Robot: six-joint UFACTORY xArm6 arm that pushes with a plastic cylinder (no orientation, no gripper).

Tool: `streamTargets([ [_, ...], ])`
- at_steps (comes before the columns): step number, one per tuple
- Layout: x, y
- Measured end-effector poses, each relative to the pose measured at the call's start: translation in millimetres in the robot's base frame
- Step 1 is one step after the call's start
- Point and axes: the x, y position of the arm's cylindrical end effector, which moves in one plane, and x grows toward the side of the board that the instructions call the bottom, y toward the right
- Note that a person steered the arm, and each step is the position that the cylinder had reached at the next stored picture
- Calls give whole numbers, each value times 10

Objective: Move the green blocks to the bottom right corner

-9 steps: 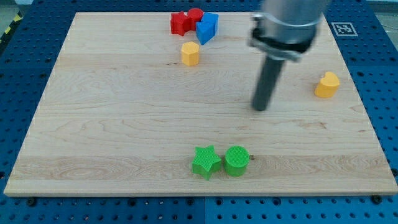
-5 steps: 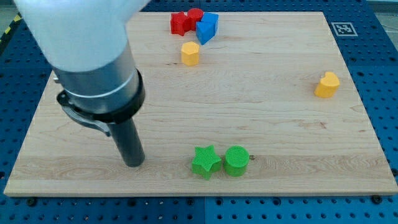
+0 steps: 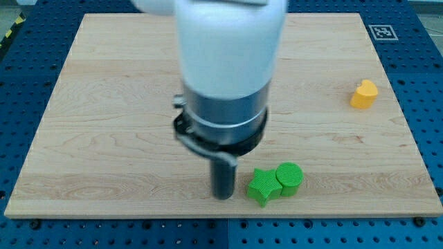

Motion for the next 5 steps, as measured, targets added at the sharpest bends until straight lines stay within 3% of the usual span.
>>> streamTargets([
  [1, 135, -21],
  [5, -78, 1106],
])
